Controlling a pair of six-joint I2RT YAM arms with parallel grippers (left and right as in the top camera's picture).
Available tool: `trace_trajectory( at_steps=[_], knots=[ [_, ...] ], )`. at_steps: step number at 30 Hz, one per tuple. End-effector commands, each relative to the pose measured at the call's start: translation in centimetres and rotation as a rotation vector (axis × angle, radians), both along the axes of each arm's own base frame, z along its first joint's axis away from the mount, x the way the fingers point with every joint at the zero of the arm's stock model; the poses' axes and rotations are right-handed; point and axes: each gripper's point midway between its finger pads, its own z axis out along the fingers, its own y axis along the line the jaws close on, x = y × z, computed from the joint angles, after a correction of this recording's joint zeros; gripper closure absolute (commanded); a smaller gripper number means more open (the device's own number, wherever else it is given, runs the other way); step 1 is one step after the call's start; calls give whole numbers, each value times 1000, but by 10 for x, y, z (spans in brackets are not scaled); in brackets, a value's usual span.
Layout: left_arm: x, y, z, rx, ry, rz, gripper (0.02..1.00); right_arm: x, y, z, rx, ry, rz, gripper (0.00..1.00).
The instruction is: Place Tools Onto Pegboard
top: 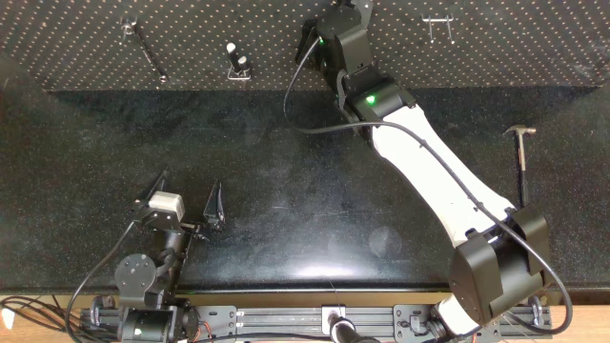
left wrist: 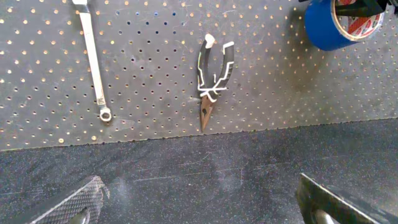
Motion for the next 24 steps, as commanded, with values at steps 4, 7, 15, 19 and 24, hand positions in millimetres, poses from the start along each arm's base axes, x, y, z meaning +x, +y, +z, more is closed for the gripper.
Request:
trace_trajectory(
  at_steps=[4,7,15,19,24],
  knots=[
    [-1,-3,1,10,-6,-19,23,0,-22,-36,-144,78,-21,663],
    [-1,-3,1,10,-7,-19,25,-2,-23,-37,-205,78,11,663],
    [-1,-3,1,10,-7,-19,23,-3,-43,-28,-366,89,-17,663],
    [-1,-3,1,10,-6,-19,23,-4,-51,-29,-405,107,-20,663],
    [-1,-3,1,10,-7,-19,25,-4,-59,-29,-443,106,-45,663]
  ],
)
